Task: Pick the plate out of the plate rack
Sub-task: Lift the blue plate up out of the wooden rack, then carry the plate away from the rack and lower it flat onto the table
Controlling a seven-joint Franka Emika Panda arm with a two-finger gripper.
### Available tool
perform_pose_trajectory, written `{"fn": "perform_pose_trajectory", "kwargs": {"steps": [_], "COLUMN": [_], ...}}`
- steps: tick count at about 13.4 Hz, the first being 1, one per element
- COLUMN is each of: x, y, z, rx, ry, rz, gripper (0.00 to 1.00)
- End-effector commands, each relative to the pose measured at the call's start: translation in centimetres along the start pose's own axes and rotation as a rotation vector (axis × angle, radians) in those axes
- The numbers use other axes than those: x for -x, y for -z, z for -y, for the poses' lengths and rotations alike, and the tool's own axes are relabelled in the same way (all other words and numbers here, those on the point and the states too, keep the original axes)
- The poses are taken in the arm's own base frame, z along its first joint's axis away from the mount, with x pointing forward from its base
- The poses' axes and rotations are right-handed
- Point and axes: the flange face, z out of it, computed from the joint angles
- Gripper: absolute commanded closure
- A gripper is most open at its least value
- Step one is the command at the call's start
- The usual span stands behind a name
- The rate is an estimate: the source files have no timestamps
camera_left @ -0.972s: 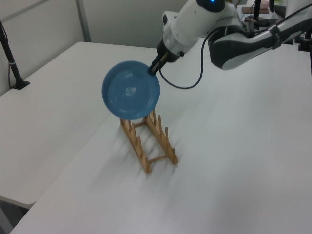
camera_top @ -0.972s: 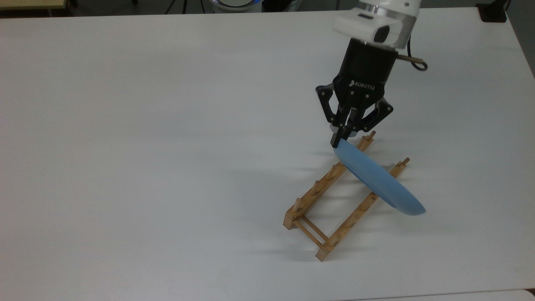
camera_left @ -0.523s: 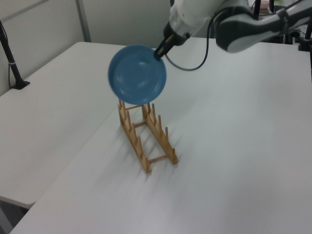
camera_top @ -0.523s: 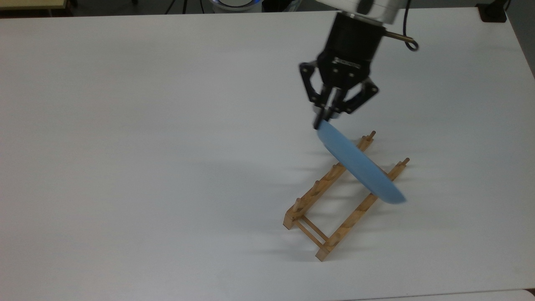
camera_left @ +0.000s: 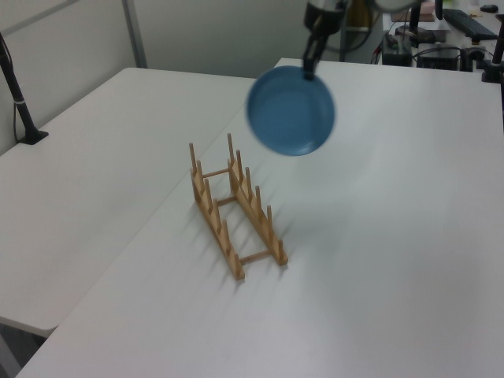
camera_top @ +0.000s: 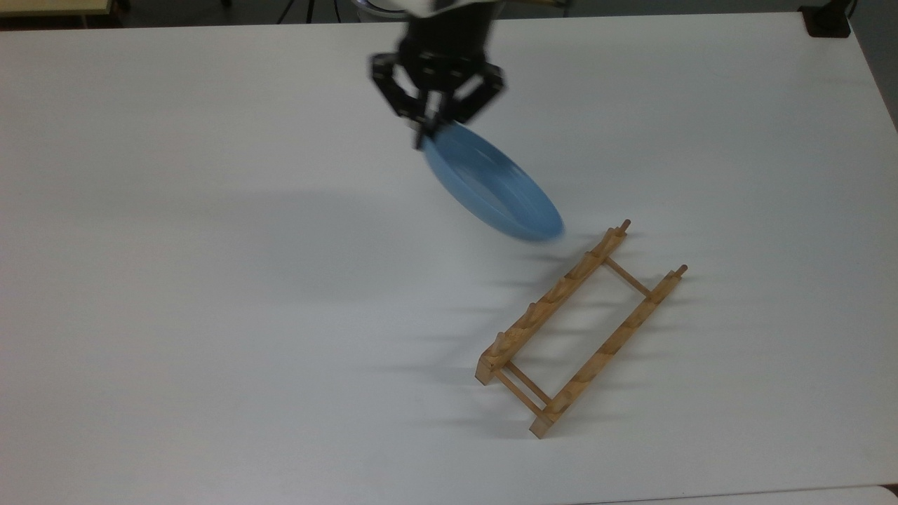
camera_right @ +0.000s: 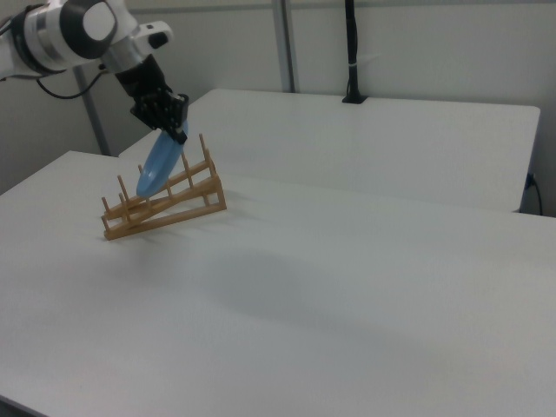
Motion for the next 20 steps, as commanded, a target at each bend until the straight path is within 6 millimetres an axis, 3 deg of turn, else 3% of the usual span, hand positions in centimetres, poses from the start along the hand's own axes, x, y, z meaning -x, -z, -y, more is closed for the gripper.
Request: {"fn": "perform_pose_trajectory", "kwargs": {"steps": [1, 3, 4, 7, 8, 9, 11, 15, 16, 17, 18, 20], "x": [3.1, 4.1, 4.9, 6.7, 7.2, 7.7, 8.0, 8.7, 8.7, 8.8, 8.7, 8.6], "y": [-1.5, -4.5, -6.9, -15.6, -19.2, -21.4, -23.6, -25.2, -25.4, -25.5, -25.5, -24.9], "z": [-5.2, -7.9, -9.3, -10.6, -11.6, -13.3, -13.8, -13.4, -13.4, -13.5, -13.5, -13.9], "rx": [-0.077, -0.110, -0.135, -0.191, -0.200, -0.210, -0.223, -0.223, -0.223, -0.223, -0.222, -0.220], "ry": [0.156, 0.170, 0.161, 0.149, 0.119, 0.091, 0.070, 0.072, 0.072, 0.068, 0.058, 0.045], "rz": [0.160, 0.239, 0.287, 0.423, 0.464, 0.479, 0.473, 0.470, 0.470, 0.472, 0.473, 0.474], "gripper": [1.00, 1.00, 1.00, 0.98, 0.97, 0.97, 0.97, 0.97, 0.89, 0.63, 0.21, 0.02]}}
